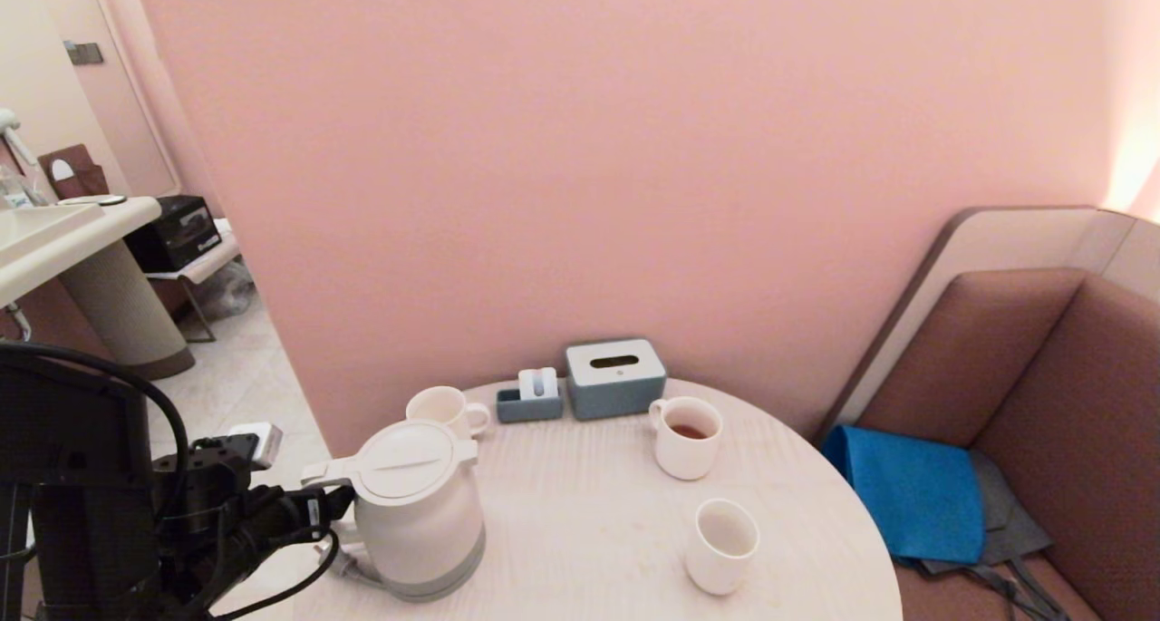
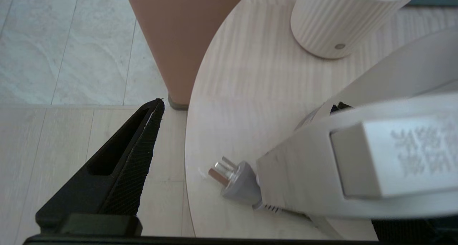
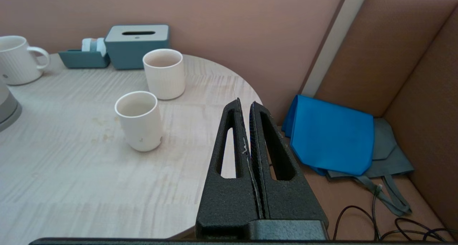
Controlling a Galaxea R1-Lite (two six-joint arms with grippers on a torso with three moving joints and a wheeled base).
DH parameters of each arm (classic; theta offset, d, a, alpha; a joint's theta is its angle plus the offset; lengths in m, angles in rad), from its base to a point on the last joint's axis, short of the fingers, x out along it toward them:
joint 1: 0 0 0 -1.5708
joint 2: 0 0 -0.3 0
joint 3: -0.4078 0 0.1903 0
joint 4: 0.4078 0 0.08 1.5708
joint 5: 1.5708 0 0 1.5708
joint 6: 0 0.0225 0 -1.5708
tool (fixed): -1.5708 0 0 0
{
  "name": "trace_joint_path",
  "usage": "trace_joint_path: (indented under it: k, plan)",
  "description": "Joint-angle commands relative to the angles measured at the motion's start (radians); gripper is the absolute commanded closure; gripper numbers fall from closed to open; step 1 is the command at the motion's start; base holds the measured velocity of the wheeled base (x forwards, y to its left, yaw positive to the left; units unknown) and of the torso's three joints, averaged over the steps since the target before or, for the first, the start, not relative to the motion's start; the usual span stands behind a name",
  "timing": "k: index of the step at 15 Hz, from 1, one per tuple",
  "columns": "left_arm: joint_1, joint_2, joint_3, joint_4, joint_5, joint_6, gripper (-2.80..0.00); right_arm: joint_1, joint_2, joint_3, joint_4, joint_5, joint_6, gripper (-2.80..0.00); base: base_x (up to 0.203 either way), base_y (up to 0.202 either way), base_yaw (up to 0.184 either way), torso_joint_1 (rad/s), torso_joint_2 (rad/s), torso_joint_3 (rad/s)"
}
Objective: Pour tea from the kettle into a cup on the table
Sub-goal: Pick up the kettle
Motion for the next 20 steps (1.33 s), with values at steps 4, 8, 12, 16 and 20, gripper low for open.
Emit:
trace_joint_path:
  k: [4, 8, 12, 16, 20]
  plan:
    - [-0.001, 0.018, -0.018, -0.048, -0.001, -0.003, -2.8, 0.001, 0.001, 0.0, 0.0, 0.0, 0.0, 0.0, 0.0, 0.0, 0.0, 0.0, 0.0, 0.0]
    - [-0.003, 0.024, -0.036, -0.048, -0.001, -0.003, -2.8, 0.001, 0.001, 0.0, 0.0, 0.0, 0.0, 0.0, 0.0, 0.0, 0.0, 0.0, 0.0, 0.0]
    - [-0.001, 0.044, -0.075, -0.048, -0.001, -0.003, -2.8, 0.001, 0.001, 0.0, 0.0, 0.0, 0.0, 0.0, 0.0, 0.0, 0.0, 0.0, 0.0, 0.0]
    - [-0.001, 0.051, -0.082, -0.048, -0.001, -0.003, -2.8, 0.001, 0.001, 0.0, 0.0, 0.0, 0.0, 0.0, 0.0, 0.0, 0.0, 0.0, 0.0, 0.0]
    - [-0.002, 0.049, -0.095, -0.048, 0.001, -0.004, -2.8, 0.001, 0.001, 0.0, 0.0, 0.0, 0.0, 0.0, 0.0, 0.0, 0.0, 0.0, 0.0, 0.0]
